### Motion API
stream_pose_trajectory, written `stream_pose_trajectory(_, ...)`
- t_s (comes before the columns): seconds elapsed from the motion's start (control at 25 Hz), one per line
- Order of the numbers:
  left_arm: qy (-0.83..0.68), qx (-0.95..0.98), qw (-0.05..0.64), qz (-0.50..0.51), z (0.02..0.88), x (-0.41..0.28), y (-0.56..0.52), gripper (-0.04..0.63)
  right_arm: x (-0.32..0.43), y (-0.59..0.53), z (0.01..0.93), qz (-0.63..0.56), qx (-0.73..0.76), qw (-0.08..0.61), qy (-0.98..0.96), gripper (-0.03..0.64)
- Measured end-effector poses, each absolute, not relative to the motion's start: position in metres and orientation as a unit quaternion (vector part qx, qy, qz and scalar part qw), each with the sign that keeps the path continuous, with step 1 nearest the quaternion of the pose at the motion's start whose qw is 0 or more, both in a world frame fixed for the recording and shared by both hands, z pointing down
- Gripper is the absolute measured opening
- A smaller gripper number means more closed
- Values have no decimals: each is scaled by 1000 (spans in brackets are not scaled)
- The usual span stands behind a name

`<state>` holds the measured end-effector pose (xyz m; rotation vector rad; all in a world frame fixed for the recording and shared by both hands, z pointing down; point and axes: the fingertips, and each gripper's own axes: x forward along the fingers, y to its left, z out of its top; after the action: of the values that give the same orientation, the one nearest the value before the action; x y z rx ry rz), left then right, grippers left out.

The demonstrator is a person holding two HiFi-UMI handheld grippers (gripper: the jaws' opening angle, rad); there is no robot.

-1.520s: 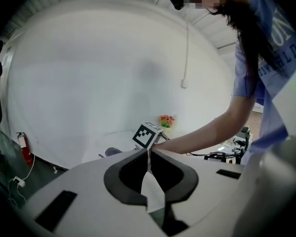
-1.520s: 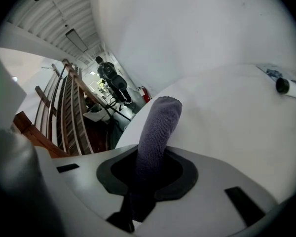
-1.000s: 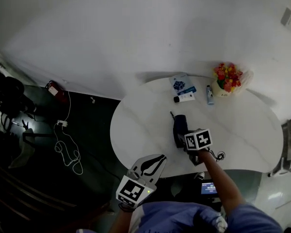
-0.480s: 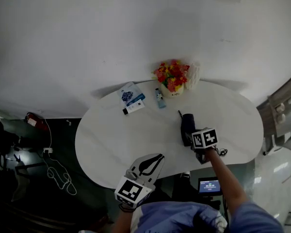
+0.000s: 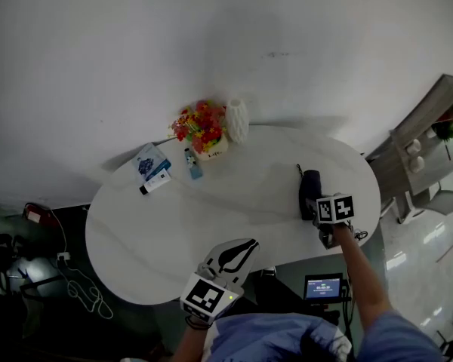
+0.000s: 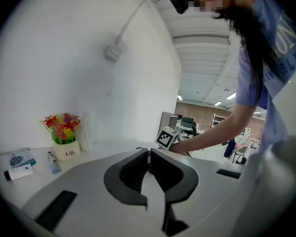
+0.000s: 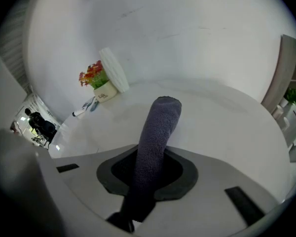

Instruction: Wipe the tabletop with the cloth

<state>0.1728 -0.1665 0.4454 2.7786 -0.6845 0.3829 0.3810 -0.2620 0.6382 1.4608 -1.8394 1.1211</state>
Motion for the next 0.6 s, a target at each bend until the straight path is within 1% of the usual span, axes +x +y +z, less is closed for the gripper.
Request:
stream_pose_trajectory(0.32, -214, 958, 125, 142, 449, 227, -164, 15, 518, -237, 644, 428, 605, 254, -621, 74)
stream_pose_trajectory(0.6, -215, 957, 124, 151, 450, 238, -162, 15, 596, -205, 647, 433, 647, 252, -574, 74)
